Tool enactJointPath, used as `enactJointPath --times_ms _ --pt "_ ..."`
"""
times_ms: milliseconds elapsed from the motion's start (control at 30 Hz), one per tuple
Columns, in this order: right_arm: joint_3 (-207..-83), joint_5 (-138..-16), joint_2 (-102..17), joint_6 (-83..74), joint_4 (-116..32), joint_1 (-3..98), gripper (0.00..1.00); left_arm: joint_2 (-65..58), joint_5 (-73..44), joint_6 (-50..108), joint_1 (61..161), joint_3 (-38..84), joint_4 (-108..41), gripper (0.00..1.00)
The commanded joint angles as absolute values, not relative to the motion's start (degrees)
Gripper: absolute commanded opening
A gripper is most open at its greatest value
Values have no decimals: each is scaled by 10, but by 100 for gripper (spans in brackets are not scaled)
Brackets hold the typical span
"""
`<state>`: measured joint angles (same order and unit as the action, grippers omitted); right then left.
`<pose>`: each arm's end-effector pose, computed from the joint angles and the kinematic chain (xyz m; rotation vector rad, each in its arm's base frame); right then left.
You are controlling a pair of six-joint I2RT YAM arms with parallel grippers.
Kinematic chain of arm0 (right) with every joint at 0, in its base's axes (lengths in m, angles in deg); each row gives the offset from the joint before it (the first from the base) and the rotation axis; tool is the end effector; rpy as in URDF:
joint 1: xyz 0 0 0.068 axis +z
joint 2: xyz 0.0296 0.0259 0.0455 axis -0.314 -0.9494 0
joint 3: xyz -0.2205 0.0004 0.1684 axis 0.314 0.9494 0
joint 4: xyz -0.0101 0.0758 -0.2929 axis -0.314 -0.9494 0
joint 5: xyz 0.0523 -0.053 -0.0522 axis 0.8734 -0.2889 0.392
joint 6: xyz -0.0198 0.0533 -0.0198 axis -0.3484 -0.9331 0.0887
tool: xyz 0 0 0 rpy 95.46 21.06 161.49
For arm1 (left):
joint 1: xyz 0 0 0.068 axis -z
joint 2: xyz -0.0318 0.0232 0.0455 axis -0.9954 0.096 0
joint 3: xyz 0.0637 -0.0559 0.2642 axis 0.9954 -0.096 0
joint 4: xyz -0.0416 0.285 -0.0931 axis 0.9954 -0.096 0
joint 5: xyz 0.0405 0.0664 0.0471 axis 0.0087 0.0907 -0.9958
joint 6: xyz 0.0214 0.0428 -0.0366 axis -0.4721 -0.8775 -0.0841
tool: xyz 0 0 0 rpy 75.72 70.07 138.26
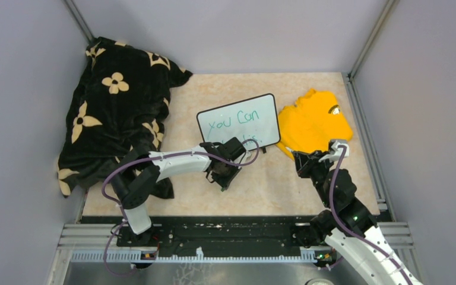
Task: Write a sentence on the whiteboard
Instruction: Close the whiteboard marker at the center of the board.
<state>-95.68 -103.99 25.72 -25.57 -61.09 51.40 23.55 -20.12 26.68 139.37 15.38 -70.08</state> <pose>0.1262 0.0644 0.2851 0.1772 1.6960 0.5083 0.2160 -0.3107 0.1302 1.1315 2.6708 -0.2853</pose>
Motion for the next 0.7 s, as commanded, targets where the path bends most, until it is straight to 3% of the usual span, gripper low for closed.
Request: enactJointPath --times_ms 0,233,667 --pt "-957 -1050 266 -254 -590 510 0 250 -188 267 1393 131 -692 20" --pt "-957 -1051 265 -255 -590 509 0 237 -200 278 1393 128 -686 0" --pt "-957 -1056 263 -255 -589 510 0 -16 -181 360 1308 94 -598 0"
